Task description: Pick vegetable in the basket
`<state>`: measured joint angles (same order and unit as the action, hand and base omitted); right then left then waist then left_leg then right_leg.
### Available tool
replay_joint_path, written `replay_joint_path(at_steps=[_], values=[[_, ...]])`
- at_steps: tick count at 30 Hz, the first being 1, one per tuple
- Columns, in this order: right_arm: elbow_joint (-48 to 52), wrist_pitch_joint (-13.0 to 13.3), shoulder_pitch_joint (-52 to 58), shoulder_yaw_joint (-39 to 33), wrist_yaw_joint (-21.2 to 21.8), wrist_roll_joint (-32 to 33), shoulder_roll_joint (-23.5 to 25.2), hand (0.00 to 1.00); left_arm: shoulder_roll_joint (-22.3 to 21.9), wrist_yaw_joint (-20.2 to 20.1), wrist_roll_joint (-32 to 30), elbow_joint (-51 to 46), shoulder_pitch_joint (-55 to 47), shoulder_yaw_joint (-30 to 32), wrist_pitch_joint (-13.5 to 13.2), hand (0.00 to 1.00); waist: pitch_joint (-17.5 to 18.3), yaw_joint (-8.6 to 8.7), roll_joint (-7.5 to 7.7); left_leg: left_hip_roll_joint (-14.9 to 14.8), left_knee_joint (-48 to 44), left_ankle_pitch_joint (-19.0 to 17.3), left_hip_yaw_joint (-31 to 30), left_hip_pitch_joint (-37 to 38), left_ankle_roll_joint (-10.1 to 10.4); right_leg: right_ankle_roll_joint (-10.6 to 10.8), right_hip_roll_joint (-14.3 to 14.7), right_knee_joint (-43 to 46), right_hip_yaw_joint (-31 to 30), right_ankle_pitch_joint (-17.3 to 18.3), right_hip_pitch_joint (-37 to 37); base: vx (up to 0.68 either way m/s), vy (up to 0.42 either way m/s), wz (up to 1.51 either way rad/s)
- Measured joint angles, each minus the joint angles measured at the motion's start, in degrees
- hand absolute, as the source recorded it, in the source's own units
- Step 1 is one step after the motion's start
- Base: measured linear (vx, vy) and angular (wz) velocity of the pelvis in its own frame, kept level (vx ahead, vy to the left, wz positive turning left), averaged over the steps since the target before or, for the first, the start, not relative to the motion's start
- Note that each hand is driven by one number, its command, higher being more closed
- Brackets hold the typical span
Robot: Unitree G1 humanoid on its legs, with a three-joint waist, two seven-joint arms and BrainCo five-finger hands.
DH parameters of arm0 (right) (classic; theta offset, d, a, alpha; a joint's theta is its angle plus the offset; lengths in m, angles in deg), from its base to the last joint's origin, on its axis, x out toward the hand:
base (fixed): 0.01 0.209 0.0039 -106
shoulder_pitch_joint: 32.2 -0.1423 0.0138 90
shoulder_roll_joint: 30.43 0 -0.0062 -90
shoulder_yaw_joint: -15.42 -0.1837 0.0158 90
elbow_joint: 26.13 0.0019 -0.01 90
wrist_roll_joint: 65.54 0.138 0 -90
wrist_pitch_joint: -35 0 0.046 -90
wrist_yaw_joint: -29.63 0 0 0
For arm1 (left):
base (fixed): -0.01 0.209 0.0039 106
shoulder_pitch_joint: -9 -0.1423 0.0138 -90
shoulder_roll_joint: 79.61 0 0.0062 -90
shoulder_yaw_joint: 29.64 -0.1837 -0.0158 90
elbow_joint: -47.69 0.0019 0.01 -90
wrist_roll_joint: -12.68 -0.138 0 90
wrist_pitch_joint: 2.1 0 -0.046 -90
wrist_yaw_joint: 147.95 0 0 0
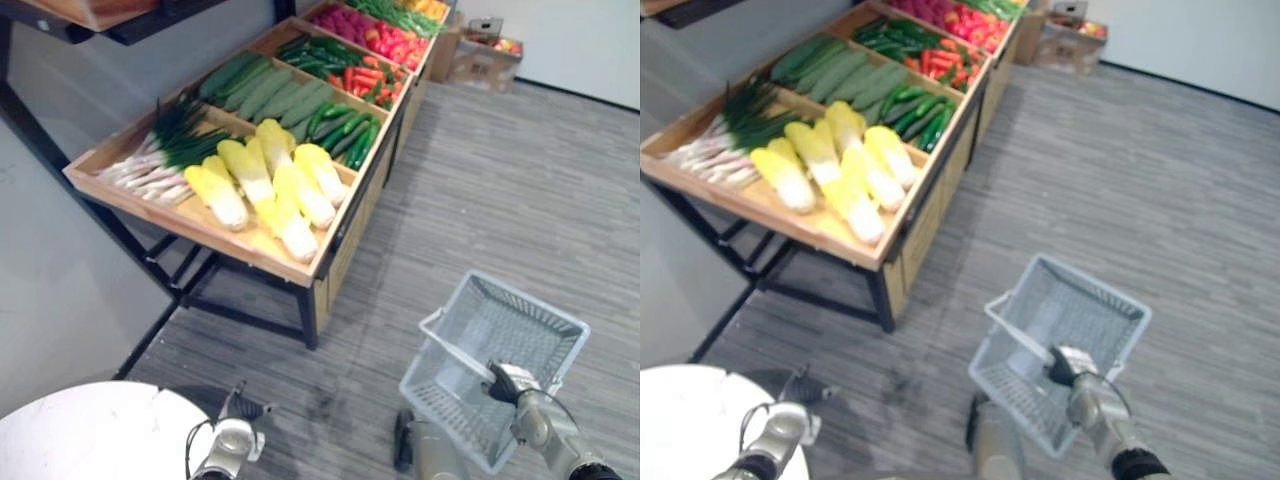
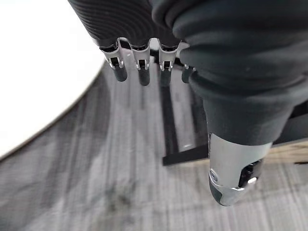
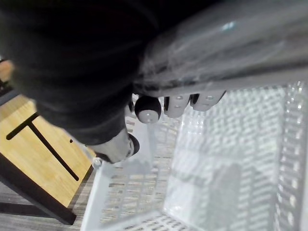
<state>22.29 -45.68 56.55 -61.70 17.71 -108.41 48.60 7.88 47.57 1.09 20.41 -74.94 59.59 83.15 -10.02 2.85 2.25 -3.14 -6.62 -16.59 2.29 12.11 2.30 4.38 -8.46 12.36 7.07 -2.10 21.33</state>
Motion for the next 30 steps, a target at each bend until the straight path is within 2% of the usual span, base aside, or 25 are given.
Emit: replay_joint_path(at_steps=[1, 2, 3, 4, 5, 6, 9, 11, 12, 14, 15, 16, 17, 18, 19, 20, 21, 22, 23, 24, 25, 26, 27, 29, 30], values=[[-0.04, -0.09, 0.67, -0.19, 0.0, 0.0, 0.08, 1.0, -0.12, 0.04, -0.04, 0.14, -0.8, 0.78, 0.06, 0.0, 0.08, 0.01, 0.13, -0.1, 0.0, -0.69, -0.12, 0.62, 1.13, -0.18, 0.45, -3.97, -1.05, -2.69, -0.34, 0.42, -0.168, 0.25], [-0.14, -0.37, 1.93, -0.37, 0.01, 0.0, 0.49, 1.0, -0.37, 0.21, -0.07, 0.35, -2.38, 1.71, 0.31, 0.0, 0.54, 0.04, 0.91, 0.02, -0.04, -1.76, -0.5, 1.74, 2.76, -0.98, 0.58, -9.28, -2.19, -6.79, -1.32, 0.58, -0.26, 0.18], [-1.66, -0.77, 2.74, -1.5, 0.0, -0.01, 1.06, 1.0, -1.72, 0.4, -0.3, 2.44, -4.35, 3.54, 0.74, 0.0, 0.2, -0.1, -0.17, -1.35, -0.8, -3.59, -1.83, 3.66, 4.29, -0.32, 2.07, -9.78, -2.53, -12.66, -2.46, 0.57, -0.257, 0.04], [-2.96, -1.43, 2.04, -2.04, 0.08, -0.01, 1.37, 1.0, -2.63, 0.3, -0.43, 3.67, -5.23, 3.77, 0.97, 0.0, 0.27, -0.79, -1.68, -3.01, -1.98, -3.11, -1.85, 2.93, 4.29, -1.27, 3.47, -8.09, -2.37, -11.83, -1.83, 0.63, -0.312, 0.11], [-3.62, -1.51, 1.86, -3.05, 0.07, -0.01, 1.74, 1.0, -3.38, 0.24, -0.44, 4.89, -5.44, 4.16, 1.23, 0.0, 0.15, -0.9, -1.54, -3.04, -3.57, -1.02, -3.01, 1.89, 4.54, -1.59, 3.28, -4.61, -2.32, -8.71, -0.92, 0.46, -0.23, 0.22], [-4.18, -1.63, 1.88, -5.32, 0.07, 0.06, 1.66, 1.0, -4.58, 0.27, -0.46, 5.11, -6.32, 5.2, 1.09, 0.0, 0.23, -1.29, -1.47, -3.18, -4.17, 3.17, -5.18, 2.18, 3.79, -2.19, 2.39, 0.4, -1.06, -4.57, -0.61, 0.45, -0.237, 0.48], [-4.33, -1.78, 1.7, -8.57, -0.07, 0.18, 1.35, 1.0, -4.99, 0.32, -0.46, 4.56, -6.62, 5.7, 0.85, 0.0, 0.78, -1.29, -1.38, -4.29, -7.01, 8.07, -8.4, 0.65, 4.34, -2.73, 1.73, 3.66, 1.68, -1.15, -1.2, 0.43, -0.194, 0.54], [-4.64, -1.9, 1.86, -8.67, -0.06, 0.22, 1.14, 1.0, -5.93, 0.44, -0.44, 3.65, -6.95, 5.25, 0.98, 0.0, 1.11, -1.09, -1.47, -4.6, -12.25, 10.17, -10.37, -2.72, 5.9, -3.4, 1.87, 1.75, 4.12, -0.22, -3.27, 0.33, -0.153, 0.53], [-4.77, -1.88, 2.19, -8.61, -0.07, 0.44, 1.15, 1.0, -6.61, 0.5, -0.22, 2.11, -7.91, 4.14, 1.04, 0.0, 1.21, -1.33, -1.73, -4.68, -18.32, 12.77, -11.19, -6.09, 6.97, -3.7, 1.95, -0.05, 5.79, 0.24, -5.41, 0.28, -0.125, 0.57], [-5.74, -1.51, 4.06, -8.78, -0.08, 0.66, 0.99, 1.0, -6.04, -0.18, 0.24, -0.22, -9.57, 2.21, -0.2, 0.0, 1.3, -1.51, -1.79, -4.34, -27.4, 21.4, -10.36, -10.12, 8.84, -3.9, 1.49, -2.26, 8.22, 2.1, -10.32, 0.31, -0.14, 0.55], [-6.32, -1.42, 5.49, -10.36, -0.17, 0.68, 0.81, 1.0, -5.55, -0.24, 0.23, -0.67, -10.68, 1.39, -0.51, 0.0, 1.41, -1.67, -1.26, -4.88, -33.27, 26.01, -9.15, -12.57, 10.01, -4.32, 0.6, -4.1, 9.07, 2.78, -13.74, 0.24, -0.099, 0.43], [-6.36, -1.54, 6.18, -11.68, -0.53, 0.7, 0.63, 1.0, -5.46, -0.27, 0.24, -0.57, -10.9, 0.98, -0.71, 0.0, 1.62, -1.8, -1.9, -5.65, -36.9, 22.06, -7.36, -14.32, 9.39, -4.27, 0.56, -4.96, 9.71, 3.02, -15.26, 0.29, -0.1, 0.48], [-6.61, -1.93, 6.74, -13.65, -1.06, 0.71, 0.11, 1.0, -5.71, -0.63, 0.26, -0.51, -11.06, 0.78, -0.94, 0.0, 1.71, -1.94, -2.74, -6.49, -40.59, 14.56, -3.93, -17.62, 7.94, -4.27, 0.38, -6.33, 10.5, 3.04, -17.77, 0.19, -0.06, 0.33], [-6.61, -1.97, 6.91, -13.99, -1.4, 0.71, -0.4, 1.0, -5.69, -0.7, 0.24, -0.63, -11.2, 0.66, -1.13, 0.0, 1.71, -2.2, -2.85, -5.95, -39.98, 9.69, -0.99, -20.33, 5.95, -4.22, -0.18, -7.44, 10.69, 3.06, -19.26, 0.22, -0.062, 0.21], [-6.61, -1.91, 6.82, -14.24, -1.6, 0.72, -0.41, 1.0, -5.69, -0.7, 0.24, -0.64, -11.18, 0.61, -1.2, 0.0, 1.7, -2.54, -2.87, -5.37, -38.27, 8.04, 0.09, -21.45, 5.96, -4.21, -0.32, -7.6, 10.73, 3.05, -19.56, 0.18, -0.002, -0.06], [-6.61, -1.87, 6.8, -14.43, -1.83, 0.75, -0.22, 1.0, -5.74, -0.59, 0.14, -0.74, -11.18, 0.5, -1.28, 0.0, 1.72, -3.31, -2.94, -4.11, -32.08, 6.37, 2.02, -22.42, 6.75, -4.2, -0.29, -7.63, 10.59, 3.04, -19.78, 0.11, 0.05, -0.2], [-6.55, -1.85, 6.93, -14.75, -2.07, 0.82, -0.18, 1.0, -5.79, -0.45, 0.08, -0.63, -11.27, -0.17, -1.24, 0.0, 2.02, -3.42, -3.64, -4.03, -21.98, 8.69, 4.33, -22.44, 6.35, -3.53, 0.57, -7.65, 10.56, 3.44, -20.08, 0.1, 0.079, -0.2], [-6.56, -1.74, 7.07, -14.84, -2.22, 0.89, -0.13, 1.0, -5.84, -0.44, 0.08, -0.4, -11.38, -0.69, -1.17, 0.0, 1.98, -3.31, -4.21, -4.54, -18.95, 9.1, 7.02, -22.4, 4.57, -2.96, 1.46, -7.69, 10.51, 3.8, -20.49, 0.1, 0.087, -0.01], [-6.56, -1.73, 7.46, -14.81, -2.24, 1.03, 0.8, 1.0, -5.67, -0.43, -0.16, 0.2, -11.54, -1.18, -0.85, 0.0, 3.01, -3.0, -4.35, -4.56, -12.95, 7.85, 9.13, -18.87, 3.62, -2.14, 2.05, -8.22, 10.25, 4.17, -20.94, 0.11, 0.098, 0.07], [-6.45, -1.51, 8.36, -14.81, -2.43, 1.12, 1.12, 1.0, -5.18, -0.33, -0.55, 0.23, -11.6, -1.17, -0.76, 0.0, 3.3, -2.68, -3.61, -3.94, -5.94, 7.94, 9.88, -15.56, 2.93, -1.97, 1.99, -8.38, 10.29, 4.08, -20.38, 0.1, 0.081, 0.11], [-6.47, -1.51, 8.46, -14.82, -2.58, 1.14, 1.47, 1.0, -5.0, -0.28, -0.71, 0.35, -11.43, -1.07, -0.63, 0.0, 3.11, -2.55, -3.02, -3.49, -2.19, 8.41, 9.44, -14.4, 1.56, -1.85, 1.94, -8.02, 10.56, 4.13, -19.78, 0.05, 0.059, 0.05], [-6.48, -1.59, 8.45, -14.82, -2.62, 1.14, 2.07, 1.0, -4.58, -0.24, -0.86, 0.58, -11.2, -1.0, -0.45, 0.0, 3.09, -2.64, -2.37, -2.96, -0.74, 9.32, 9.39, -14.06, 1.07, -1.22, 1.3, -7.03, 10.8, 4.55, -19.04, 0.02, 0.043, 0.09], [-6.57, -1.87, 8.41, -14.8, -2.78, 1.11, 2.64, 1.0, -4.15, -0.21, -0.88, 1.28, -10.81, -0.86, 0.09, 0.0, 2.94, -2.73, -1.45, -2.32, 1.51, 9.99, 9.2, -13.47, 0.82, 0.05, -0.07, -2.6, 10.73, 5.89, -16.79, 0.01, 0.039, 0.05], [-6.66, -2.53, 8.01, -14.55, -2.79, 1.08, 2.98, 1.0, -4.05, -0.09, -0.9, 1.9, -10.87, -0.55, 0.39, 0.0, 2.59, -2.57, -0.9, -2.45, 3.24, 10.12, 8.97, -12.65, 0.24, 1.16, -1.7, 10.91, 9.03, 6.43, -10.85, -0.04, 0.043, 0.17], [-6.86, -2.79, 7.89, -14.49, -2.71, 1.08, 4.12, 1.0, -3.47, -0.05, -0.89, 2.29, -10.93, -0.45, 0.4, 0.0, 2.36, -2.0, -0.76, -2.59, 3.24, 10.52, 7.65, -11.41, 0.6, 4.22, -2.51, 20.79, 5.16, 4.63, -7.29, -0.03, 0.034, 0.4]])
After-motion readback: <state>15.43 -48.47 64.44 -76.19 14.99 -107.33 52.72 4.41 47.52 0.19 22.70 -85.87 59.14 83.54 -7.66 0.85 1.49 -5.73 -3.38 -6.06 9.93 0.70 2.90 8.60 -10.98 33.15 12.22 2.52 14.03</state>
